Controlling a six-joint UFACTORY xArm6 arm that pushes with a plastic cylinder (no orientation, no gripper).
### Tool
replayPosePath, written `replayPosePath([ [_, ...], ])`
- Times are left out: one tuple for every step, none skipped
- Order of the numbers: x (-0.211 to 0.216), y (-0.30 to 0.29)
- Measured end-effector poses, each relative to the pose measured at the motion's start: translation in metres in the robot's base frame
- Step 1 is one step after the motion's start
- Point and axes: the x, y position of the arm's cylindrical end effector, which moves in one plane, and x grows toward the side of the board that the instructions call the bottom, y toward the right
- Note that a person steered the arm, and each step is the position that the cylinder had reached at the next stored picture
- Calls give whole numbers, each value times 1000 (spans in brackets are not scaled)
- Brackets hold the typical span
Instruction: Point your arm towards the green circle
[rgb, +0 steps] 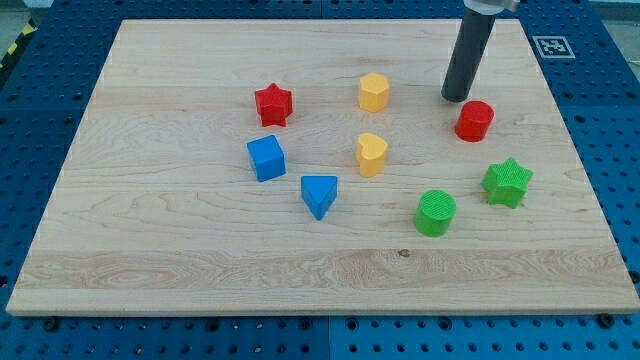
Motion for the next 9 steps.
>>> replayPosePath([
  [0, 0],
  [-1, 0],
  [-1, -13],
  [-1, -34],
  [-1, -40],
  [3, -40],
  [15, -40],
  [27, -40],
  [36, -47],
])
